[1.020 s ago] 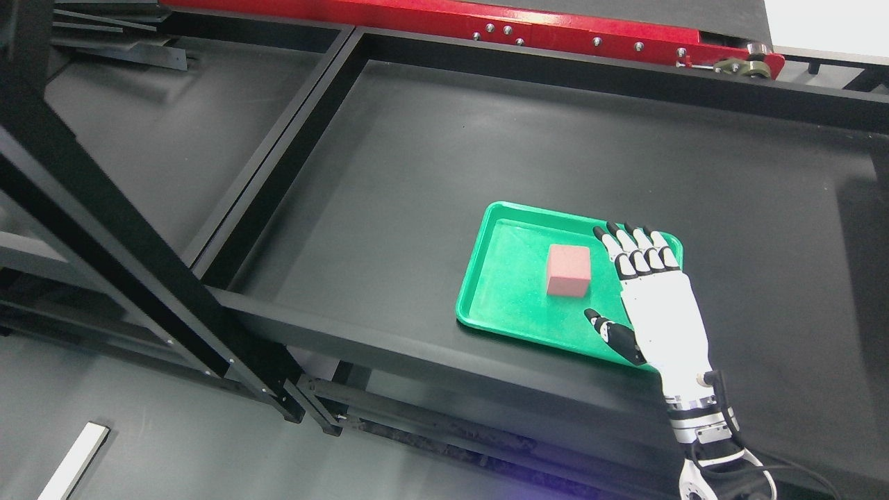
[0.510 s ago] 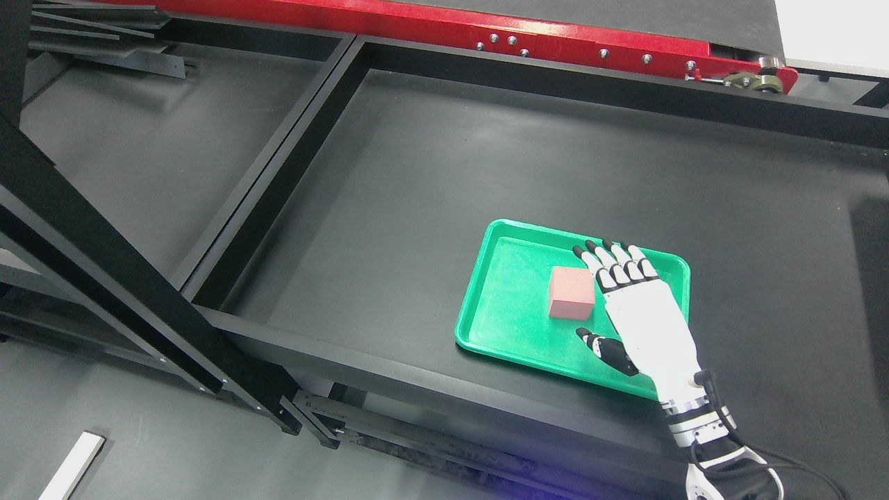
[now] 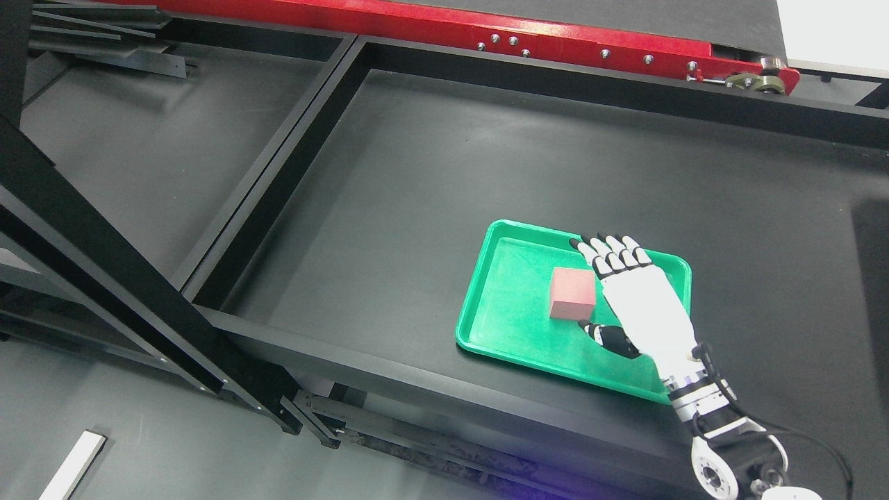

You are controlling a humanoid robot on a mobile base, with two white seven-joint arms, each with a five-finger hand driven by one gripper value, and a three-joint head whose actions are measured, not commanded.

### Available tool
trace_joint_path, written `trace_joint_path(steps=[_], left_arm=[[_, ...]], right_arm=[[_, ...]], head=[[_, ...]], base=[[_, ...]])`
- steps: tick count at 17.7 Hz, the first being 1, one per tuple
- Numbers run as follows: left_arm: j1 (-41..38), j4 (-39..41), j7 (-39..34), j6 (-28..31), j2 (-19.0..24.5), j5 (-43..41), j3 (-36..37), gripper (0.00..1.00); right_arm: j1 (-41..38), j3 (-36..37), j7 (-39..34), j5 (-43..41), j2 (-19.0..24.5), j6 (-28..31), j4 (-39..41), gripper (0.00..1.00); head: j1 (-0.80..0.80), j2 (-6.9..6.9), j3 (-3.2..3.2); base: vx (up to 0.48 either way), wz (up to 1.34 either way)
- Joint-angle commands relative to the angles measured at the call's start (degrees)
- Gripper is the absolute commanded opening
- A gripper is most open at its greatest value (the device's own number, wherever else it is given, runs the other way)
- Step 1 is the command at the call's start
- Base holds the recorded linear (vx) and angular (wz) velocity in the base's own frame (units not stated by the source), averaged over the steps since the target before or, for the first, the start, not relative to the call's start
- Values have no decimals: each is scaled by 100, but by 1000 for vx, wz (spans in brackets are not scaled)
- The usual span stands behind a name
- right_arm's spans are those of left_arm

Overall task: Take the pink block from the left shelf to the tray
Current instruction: 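Move the right hand over the green tray beside the pink cube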

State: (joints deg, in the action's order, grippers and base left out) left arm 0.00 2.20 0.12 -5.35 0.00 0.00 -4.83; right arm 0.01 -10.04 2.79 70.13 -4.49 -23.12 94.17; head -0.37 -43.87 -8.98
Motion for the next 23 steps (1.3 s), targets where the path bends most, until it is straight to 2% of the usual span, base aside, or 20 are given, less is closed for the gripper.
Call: trace_joint_path(steps=[1, 7, 13, 23], left_arm=[[62, 0, -3, -1, 100, -9, 0, 100], [62, 0, -3, -1, 100, -9, 0, 100], [62, 0, -3, -1, 100, -9, 0, 100], [71, 0, -3, -1, 100, -9, 0, 100]], right_arm=[[508, -60, -50, -87, -78, 0, -785, 100], [948, -200, -638, -95, -69, 0, -1427, 100], [1080, -262, -1131, -96, -69, 0, -1647, 100], [1625, -306, -1193, -87, -52, 0, -2289, 100]], head=[[0, 0, 0], [0, 0, 0], [0, 0, 0], [0, 0, 0]], base=[[0, 0], [0, 0], [0, 0], [0, 0]])
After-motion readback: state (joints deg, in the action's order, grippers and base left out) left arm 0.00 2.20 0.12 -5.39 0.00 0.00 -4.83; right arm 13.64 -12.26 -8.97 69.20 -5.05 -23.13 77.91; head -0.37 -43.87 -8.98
